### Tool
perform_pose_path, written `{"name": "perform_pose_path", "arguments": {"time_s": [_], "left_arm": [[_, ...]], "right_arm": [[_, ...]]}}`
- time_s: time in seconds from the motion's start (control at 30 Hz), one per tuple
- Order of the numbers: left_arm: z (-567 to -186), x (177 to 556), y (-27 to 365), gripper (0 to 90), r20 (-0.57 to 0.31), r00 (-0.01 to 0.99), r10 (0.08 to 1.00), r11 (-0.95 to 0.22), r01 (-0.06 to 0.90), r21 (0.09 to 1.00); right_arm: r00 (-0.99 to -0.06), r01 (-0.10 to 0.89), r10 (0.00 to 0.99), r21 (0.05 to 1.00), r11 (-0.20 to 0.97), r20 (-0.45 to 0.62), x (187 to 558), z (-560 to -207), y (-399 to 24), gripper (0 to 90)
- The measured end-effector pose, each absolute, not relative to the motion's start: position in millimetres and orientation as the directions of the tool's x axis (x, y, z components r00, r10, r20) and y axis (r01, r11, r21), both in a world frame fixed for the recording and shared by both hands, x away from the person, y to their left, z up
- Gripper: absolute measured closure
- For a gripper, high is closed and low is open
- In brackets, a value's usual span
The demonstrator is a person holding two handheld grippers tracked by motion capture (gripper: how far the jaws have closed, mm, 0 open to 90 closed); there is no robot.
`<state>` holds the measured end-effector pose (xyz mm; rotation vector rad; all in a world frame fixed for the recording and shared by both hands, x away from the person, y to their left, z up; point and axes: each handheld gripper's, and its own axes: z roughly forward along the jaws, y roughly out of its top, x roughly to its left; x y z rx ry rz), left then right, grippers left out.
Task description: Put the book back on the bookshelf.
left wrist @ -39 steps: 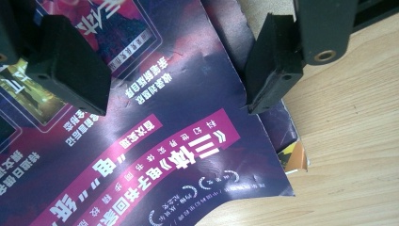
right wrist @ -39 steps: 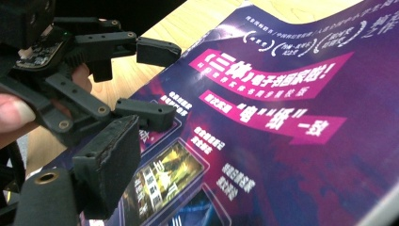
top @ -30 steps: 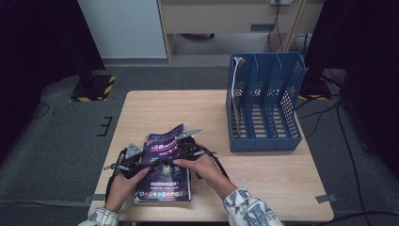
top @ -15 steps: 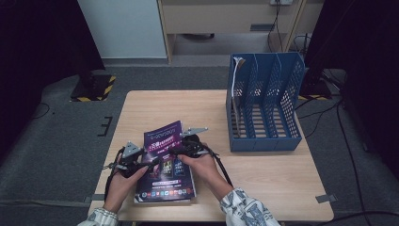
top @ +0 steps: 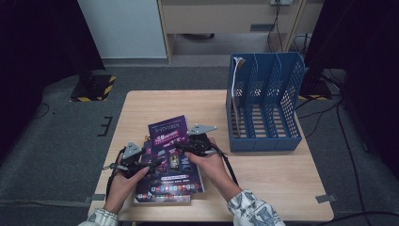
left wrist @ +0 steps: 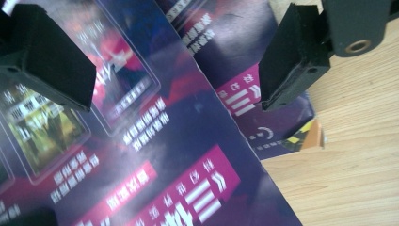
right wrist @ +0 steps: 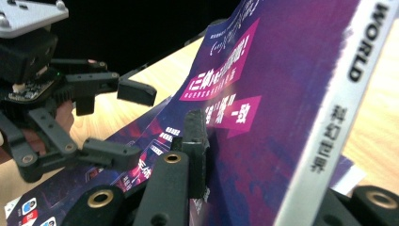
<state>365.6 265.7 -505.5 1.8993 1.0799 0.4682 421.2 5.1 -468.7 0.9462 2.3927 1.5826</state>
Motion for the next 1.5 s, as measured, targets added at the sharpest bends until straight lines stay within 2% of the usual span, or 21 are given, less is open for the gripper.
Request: {"name": "perform_pose_path", "arguments": {"time_s": [0.1, 0.47, 0.8, 1.03, 1.3, 1.5], "left_arm": [[-505.2, 365.6, 262.7, 11.5, -0.103, 0.570, 0.815, -0.242, 0.496, 0.834], [-510.3, 366.2, 253.0, 10.2, -0.113, 0.631, 0.768, -0.303, 0.512, 0.803], [-510.0, 371.1, 249.6, 9.6, -0.141, 0.651, 0.746, -0.309, 0.526, 0.792], [-508.8, 369.9, 249.3, 14.8, -0.149, 0.673, 0.724, -0.318, 0.518, 0.794], [-507.5, 370.6, 249.7, 27.1, -0.168, 0.700, 0.694, -0.324, 0.513, 0.795], [-507.9, 371.7, 251.1, 28.3, -0.184, 0.702, 0.688, -0.315, 0.518, 0.796]], "right_arm": [[-0.804, 0.397, 0.562, 0.880, 0.263, 0.194, 419.8, -463.6, 0.5, 76.9], [-0.807, 0.342, 0.566, 0.913, 0.221, 0.166, 419.6, -456.2, -5.9, 78.1], [-0.819, 0.279, 0.559, 0.940, 0.196, 0.127, 414.0, -446.6, -8.6, 78.7], [-0.831, 0.228, 0.547, 0.958, 0.176, 0.097, 410.3, -437.7, -7.2, 79.3], [-0.842, 0.203, 0.533, 0.965, 0.164, 0.087, 408.9, -435.1, -7.8, 79.5], [-0.845, 0.194, 0.529, 0.968, 0.162, 0.081, 408.5, -434.7, -7.6, 79.6]]}}
